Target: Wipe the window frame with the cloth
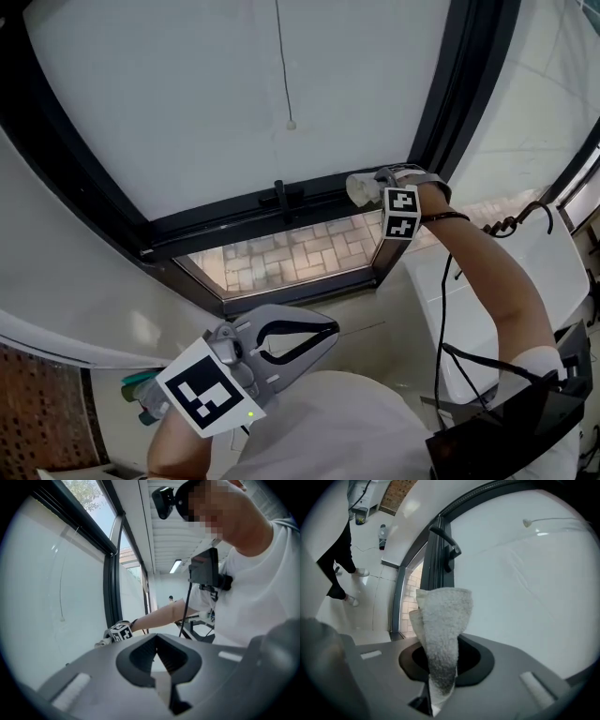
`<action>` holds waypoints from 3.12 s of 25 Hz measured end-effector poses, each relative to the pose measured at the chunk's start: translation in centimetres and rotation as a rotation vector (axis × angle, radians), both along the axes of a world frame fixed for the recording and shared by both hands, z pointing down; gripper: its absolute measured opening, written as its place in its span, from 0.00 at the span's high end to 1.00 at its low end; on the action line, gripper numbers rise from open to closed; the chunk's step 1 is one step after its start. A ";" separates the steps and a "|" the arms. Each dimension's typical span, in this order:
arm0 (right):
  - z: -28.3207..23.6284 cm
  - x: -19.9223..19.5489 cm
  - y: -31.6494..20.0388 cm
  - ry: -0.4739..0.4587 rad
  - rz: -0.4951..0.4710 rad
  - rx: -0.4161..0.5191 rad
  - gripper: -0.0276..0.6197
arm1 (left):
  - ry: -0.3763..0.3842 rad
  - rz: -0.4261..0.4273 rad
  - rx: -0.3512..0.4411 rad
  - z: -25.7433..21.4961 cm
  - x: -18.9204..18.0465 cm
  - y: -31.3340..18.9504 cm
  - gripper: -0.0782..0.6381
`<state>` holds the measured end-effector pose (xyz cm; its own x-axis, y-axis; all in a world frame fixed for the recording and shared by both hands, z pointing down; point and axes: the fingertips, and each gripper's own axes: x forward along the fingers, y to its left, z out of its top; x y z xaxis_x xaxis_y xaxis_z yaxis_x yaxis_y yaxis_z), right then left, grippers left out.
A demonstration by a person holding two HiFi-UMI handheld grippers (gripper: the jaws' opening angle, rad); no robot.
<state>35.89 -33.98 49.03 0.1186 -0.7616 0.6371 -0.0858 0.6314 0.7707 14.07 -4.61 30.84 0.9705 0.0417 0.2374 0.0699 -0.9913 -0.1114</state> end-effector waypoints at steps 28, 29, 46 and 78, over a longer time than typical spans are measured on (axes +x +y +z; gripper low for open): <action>4.1 -6.7 0.2 0.092 0.027 -0.167 0.85 | 0.040 -0.045 -0.019 0.0 -9.5 -1.9 0.86; 3.3 -7.0 0.5 0.086 0.033 -0.152 0.85 | 0.043 -0.036 -0.017 -0.1 -9.6 -1.9 0.86; -7.1 -29.2 -4.0 0.039 -0.186 0.017 0.85 | 0.039 -0.039 0.009 -0.5 -15.8 -1.8 0.86; -1.1 -41.1 -5.5 0.000 -0.198 -0.119 0.85 | 0.076 -0.147 -0.038 1.0 -24.1 -3.1 0.86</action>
<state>-5.19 -39.49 47.91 -0.0257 -0.6895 0.7238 0.0487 0.7223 0.6898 -10.07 -7.76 31.80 0.9820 -0.0943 0.1639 -0.0831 -0.9938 -0.0734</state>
